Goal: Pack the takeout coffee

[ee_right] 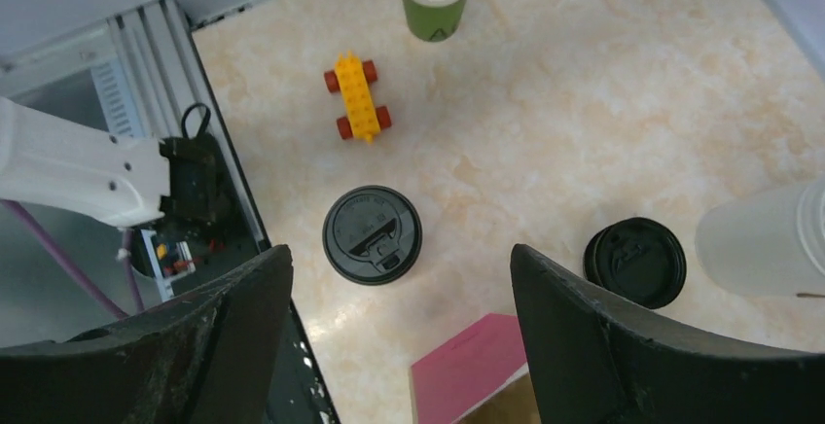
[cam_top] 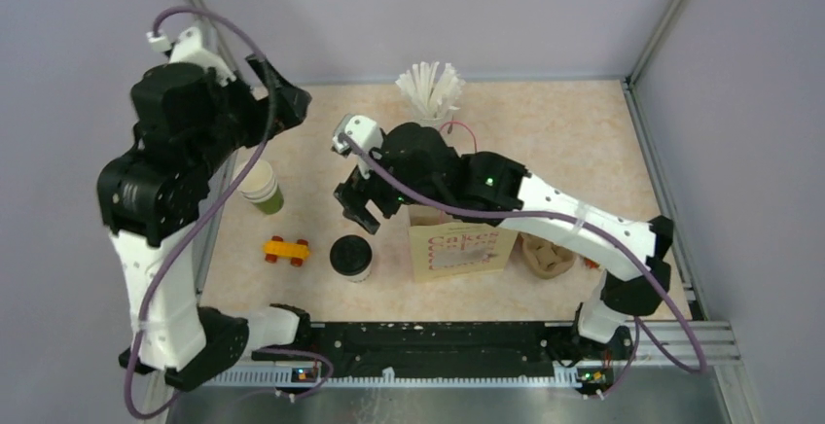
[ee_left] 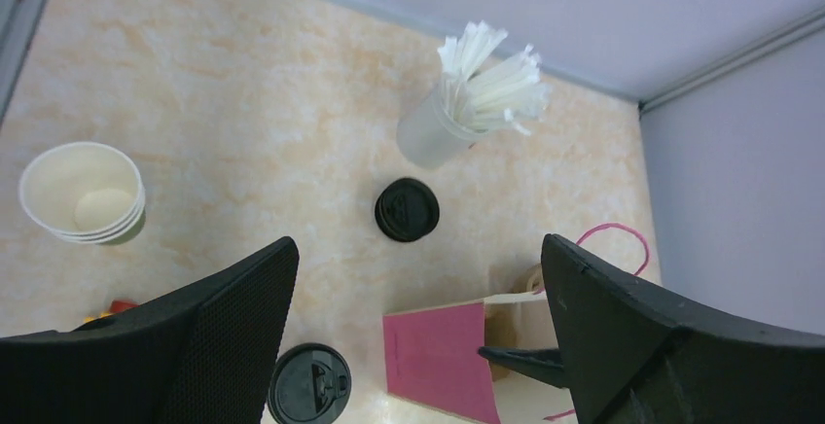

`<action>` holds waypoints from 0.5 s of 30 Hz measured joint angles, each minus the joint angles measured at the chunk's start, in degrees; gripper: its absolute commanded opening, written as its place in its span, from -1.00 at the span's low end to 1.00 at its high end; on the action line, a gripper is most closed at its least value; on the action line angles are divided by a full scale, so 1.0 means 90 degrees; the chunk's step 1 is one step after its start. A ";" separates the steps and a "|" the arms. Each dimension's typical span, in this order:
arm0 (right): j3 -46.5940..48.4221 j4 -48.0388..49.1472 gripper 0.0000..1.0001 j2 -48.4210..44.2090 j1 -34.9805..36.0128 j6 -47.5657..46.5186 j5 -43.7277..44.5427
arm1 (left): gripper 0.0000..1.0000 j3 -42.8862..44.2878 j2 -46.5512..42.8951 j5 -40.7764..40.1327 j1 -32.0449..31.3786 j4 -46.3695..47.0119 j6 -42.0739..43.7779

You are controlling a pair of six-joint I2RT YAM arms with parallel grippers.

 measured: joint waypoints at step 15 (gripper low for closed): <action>0.1775 -0.1792 0.73 0.2516 0.0012 -0.0826 -0.0738 | 0.98 -0.0214 -0.2132 -0.1440 -0.0002 0.1717 0.0607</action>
